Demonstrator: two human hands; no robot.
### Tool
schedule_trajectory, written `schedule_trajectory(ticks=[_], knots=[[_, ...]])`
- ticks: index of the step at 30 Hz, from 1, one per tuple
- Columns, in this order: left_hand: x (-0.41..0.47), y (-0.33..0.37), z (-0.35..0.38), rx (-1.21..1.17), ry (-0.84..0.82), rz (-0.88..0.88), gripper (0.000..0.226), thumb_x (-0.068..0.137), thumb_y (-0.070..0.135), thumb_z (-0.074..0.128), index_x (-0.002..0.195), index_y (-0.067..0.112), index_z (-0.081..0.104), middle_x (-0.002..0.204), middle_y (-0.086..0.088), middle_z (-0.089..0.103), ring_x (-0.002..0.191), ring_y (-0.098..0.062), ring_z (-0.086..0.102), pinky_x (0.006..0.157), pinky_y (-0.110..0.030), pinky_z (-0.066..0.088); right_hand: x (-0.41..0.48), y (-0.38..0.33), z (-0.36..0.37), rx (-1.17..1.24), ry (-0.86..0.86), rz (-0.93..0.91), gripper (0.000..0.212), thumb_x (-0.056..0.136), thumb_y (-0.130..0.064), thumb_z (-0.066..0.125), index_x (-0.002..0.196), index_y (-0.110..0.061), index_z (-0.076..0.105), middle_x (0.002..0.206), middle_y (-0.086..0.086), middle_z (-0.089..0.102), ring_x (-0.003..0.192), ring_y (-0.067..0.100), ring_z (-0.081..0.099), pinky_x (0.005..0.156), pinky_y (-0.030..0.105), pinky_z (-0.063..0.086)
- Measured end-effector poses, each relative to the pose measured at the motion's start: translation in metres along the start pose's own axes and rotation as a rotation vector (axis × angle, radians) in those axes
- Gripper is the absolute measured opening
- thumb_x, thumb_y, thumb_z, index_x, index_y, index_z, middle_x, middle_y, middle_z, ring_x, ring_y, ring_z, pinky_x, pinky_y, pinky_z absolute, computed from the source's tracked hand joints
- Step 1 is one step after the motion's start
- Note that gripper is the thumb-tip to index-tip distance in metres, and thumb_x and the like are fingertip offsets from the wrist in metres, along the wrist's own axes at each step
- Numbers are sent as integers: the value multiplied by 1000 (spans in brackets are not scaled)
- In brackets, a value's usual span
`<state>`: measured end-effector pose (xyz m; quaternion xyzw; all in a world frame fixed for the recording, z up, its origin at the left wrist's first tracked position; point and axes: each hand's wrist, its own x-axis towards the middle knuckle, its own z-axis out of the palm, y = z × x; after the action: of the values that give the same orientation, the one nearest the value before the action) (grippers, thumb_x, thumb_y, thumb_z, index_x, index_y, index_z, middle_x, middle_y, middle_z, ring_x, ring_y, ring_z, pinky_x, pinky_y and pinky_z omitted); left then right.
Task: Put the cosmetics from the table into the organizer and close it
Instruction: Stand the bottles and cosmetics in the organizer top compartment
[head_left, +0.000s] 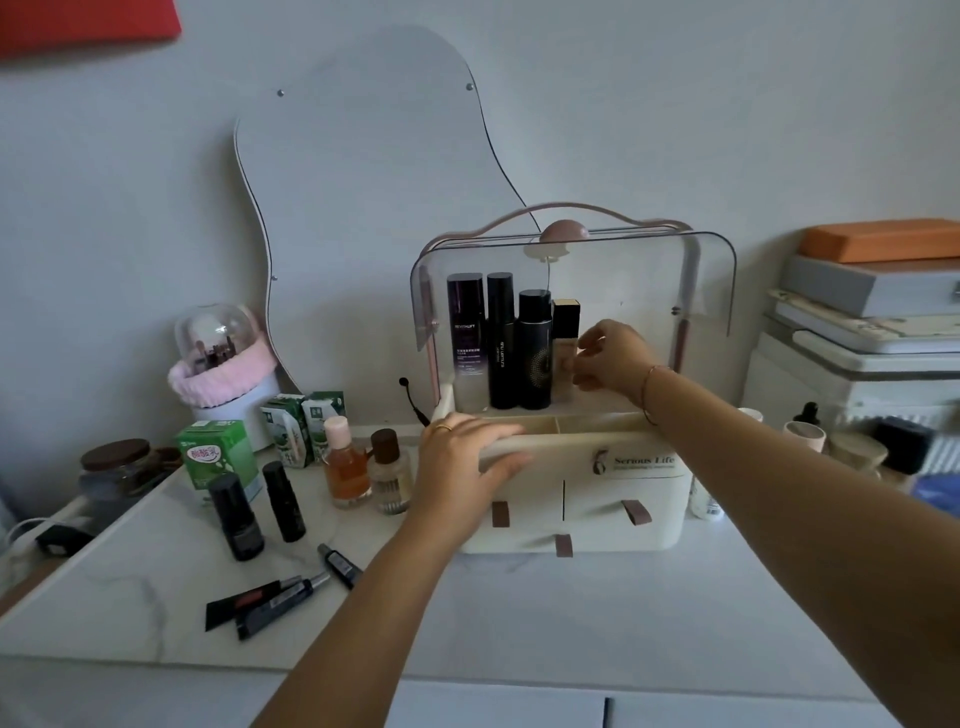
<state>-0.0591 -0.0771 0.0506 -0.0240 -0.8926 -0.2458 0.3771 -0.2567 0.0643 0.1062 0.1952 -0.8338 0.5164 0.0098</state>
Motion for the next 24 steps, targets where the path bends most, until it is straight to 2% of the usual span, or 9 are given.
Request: schedule_trajectory(ticks=[3, 7, 10, 13, 16, 18, 20, 22, 24], knots=[[0, -1, 1, 10, -2, -11, 36, 80, 46, 64, 110, 27, 68, 101, 19, 56, 95, 10, 31, 82, -9, 18, -5, 0, 0, -71, -15, 5, 19, 80, -9, 71, 95, -5, 60, 83, 10, 68, 72, 21, 69, 73, 37, 60], [-2, -4, 2, 5, -7, -35, 35, 81, 47, 63, 111, 30, 67, 107, 17, 58, 101, 5, 35, 88, -19, 22, -21, -12, -4, -236, -34, -21, 25, 84, -18, 67, 105, -4, 63, 99, 10, 68, 90, 24, 66, 85, 39, 55], [-2, -5, 3, 14, 3, -41, 36, 80, 44, 64, 112, 28, 67, 112, 9, 64, 110, -6, 43, 92, -26, 27, -48, -22, -11, -270, 90, -136, 31, 86, -21, 66, 112, -6, 61, 108, 7, 65, 98, 22, 61, 89, 33, 50], [-1, -5, 3, 13, 2, -21, 37, 79, 41, 65, 111, 23, 68, 112, 5, 66, 115, -9, 44, 98, -31, 31, -97, -14, -25, -113, 238, -297, 23, 86, -20, 65, 107, -12, 63, 98, -3, 66, 88, 10, 62, 84, 23, 52], [0, -2, 2, 11, -14, -7, 38, 78, 41, 65, 109, 20, 69, 111, 4, 67, 115, -17, 52, 103, -42, 37, -149, 22, -49, 15, 513, -398, 13, 84, -22, 67, 96, -23, 62, 84, -15, 63, 78, 1, 61, 72, 11, 50], [0, 1, 2, 12, -11, -22, 39, 76, 44, 64, 107, 20, 70, 107, 2, 69, 109, -24, 56, 98, -48, 41, -167, 56, -66, 45, 730, -324, 17, 81, -22, 70, 95, -24, 59, 83, -9, 62, 76, 6, 60, 70, 14, 48], [-1, 2, 4, 14, 11, -33, 36, 75, 41, 67, 104, 19, 71, 104, 1, 70, 108, -26, 55, 96, -49, 42, -169, 90, -80, 49, 849, -147, 24, 80, -24, 72, 99, -18, 59, 89, -2, 60, 80, 17, 59, 70, 23, 46], [-2, 3, 7, 29, 40, -50, 32, 76, 37, 70, 102, 19, 72, 102, 1, 71, 108, -27, 53, 96, -50, 40, -162, 118, -86, 12, 849, 12, 30, 78, -27, 73, 100, -12, 59, 91, -1, 57, 85, 22, 58, 69, 25, 40], [-3, 4, 9, 37, 56, -78, 31, 76, 38, 70, 101, 21, 72, 102, 2, 70, 108, -27, 50, 95, -49, 40, -155, 135, -85, -38, 801, 63, 29, 78, -29, 72, 97, -12, 59, 93, 1, 60, 86, 23, 58, 70, 30, 42]])
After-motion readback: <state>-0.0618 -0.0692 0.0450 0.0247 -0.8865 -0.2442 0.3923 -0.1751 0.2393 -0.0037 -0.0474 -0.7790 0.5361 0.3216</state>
